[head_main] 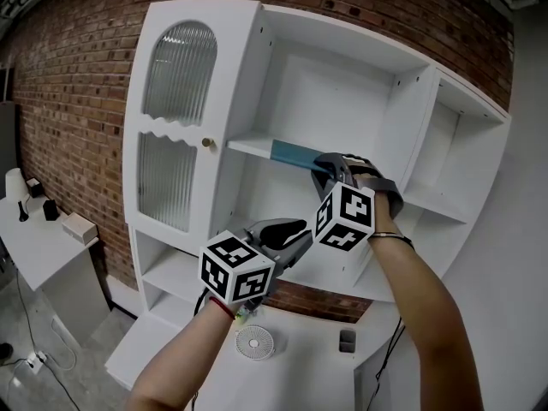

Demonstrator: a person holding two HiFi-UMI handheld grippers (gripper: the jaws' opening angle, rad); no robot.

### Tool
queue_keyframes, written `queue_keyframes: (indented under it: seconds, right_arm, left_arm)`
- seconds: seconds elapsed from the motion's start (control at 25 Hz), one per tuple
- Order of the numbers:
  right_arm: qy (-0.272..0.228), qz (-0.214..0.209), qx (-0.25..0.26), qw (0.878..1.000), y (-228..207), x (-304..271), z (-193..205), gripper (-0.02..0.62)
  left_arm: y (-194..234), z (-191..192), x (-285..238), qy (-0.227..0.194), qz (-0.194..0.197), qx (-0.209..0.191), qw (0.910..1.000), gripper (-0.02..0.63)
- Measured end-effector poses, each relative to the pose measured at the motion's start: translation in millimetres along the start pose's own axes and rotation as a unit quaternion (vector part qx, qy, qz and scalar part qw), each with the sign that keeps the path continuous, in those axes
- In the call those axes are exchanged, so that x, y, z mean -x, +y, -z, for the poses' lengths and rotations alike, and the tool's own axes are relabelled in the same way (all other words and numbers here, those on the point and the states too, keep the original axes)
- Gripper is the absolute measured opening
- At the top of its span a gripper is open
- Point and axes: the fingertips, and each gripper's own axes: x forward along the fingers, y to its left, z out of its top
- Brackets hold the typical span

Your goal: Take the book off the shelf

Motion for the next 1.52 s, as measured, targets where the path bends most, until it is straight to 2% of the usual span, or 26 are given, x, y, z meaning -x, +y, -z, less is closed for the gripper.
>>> queue_keyframes:
  seconds: [0.4, 0.6, 1.0, 1.52]
  right_arm:
    - [-0.023, 0.035, -0.006, 0.999, -2.1, 15.2, -3.1, 0.055]
    - [-0.044, 0.060, -0.026, 0.997, -5.6, 27.5, -3.7, 0.055]
    - [-0.094, 0.128, -0.075, 0.984, -13.9, 58.2, -7.2, 0.055]
    - [-0.134, 0.155, -0.116, 0.972, -16.8, 112.5, -11.9, 0.054]
  left_arm:
    - [0.0, 6.6, -0.3, 0.004, -0.002, 0.002, 1.0000, 0.081]
    - [0.8, 12.8, 1.6, 0.005, -0.009, 0.004, 0.9999, 0.081]
    - [-7.5, 12.5, 1.9, 0.005, -0.014, -0.002, 0.9999, 0.081]
    - [-26.4, 12.3, 9.6, -0.007, -0.024, -0.010, 0.9996, 0.081]
